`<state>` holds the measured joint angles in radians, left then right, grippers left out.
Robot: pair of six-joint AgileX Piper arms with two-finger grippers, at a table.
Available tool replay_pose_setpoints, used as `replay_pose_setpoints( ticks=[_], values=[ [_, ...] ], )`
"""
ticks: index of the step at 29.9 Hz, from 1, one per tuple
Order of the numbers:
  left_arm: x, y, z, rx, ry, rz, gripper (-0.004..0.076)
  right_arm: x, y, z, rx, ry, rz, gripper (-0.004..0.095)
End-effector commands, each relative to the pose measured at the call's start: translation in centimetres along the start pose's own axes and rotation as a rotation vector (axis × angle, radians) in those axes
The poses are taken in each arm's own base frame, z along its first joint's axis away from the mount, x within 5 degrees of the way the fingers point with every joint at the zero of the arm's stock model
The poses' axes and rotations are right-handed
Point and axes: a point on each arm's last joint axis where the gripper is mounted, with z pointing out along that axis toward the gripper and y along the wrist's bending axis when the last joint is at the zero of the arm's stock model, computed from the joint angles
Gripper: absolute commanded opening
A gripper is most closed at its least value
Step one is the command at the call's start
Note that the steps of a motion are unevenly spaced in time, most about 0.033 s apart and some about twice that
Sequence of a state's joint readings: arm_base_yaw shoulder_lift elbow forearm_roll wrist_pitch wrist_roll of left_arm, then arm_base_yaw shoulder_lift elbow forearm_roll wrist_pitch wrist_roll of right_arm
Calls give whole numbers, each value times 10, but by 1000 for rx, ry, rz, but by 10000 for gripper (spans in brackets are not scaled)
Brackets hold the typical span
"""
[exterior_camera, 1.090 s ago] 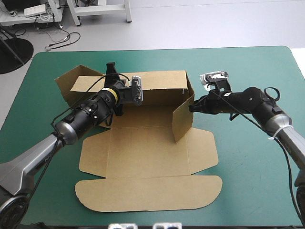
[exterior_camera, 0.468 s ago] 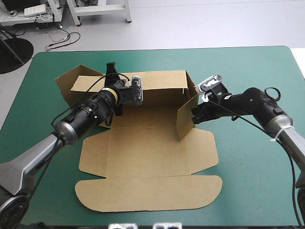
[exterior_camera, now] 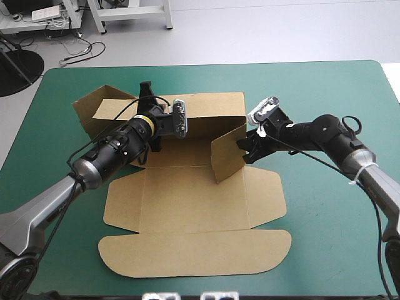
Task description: Fold the box
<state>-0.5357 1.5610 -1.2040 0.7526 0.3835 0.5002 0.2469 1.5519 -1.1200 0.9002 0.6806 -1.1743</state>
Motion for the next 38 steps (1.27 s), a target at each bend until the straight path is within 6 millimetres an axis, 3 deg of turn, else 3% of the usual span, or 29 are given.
replay_pose_setpoints(
  ticks=[1,8,13,16,19,27,29,32,36,38],
  values=[
    [6,-3,-2,46,63,-66,-10,-20,4,-9,33,-93,-12,388],
    [-9,-9,-6,57,35,-45,-10,-17,-7,16,128,-105,59,388],
    [-9,-9,-6,51,45,-16,-10,-17,-14,17,188,-123,92,343],
    [-9,-9,-6,51,48,-14,-10,-18,-15,17,197,-126,88,198],
    [-9,-9,-6,50,46,-14,-10,-18,-15,17,198,-126,80,-23],
    [-10,-8,-6,43,31,-13,9,-18,-15,17,200,-127,80,0],
    [-11,-7,-6,36,27,-5,57,-18,-15,17,200,-127,80,0],
    [-11,-6,-6,26,19,7,191,-18,-15,17,200,-127,80,-1],
    [-15,-3,-6,-7,-21,33,429,-18,-15,17,200,-127,80,-1],
    [-16,-3,-6,-12,-32,34,481,-18,-15,17,199,-126,80,0]
  ],
)
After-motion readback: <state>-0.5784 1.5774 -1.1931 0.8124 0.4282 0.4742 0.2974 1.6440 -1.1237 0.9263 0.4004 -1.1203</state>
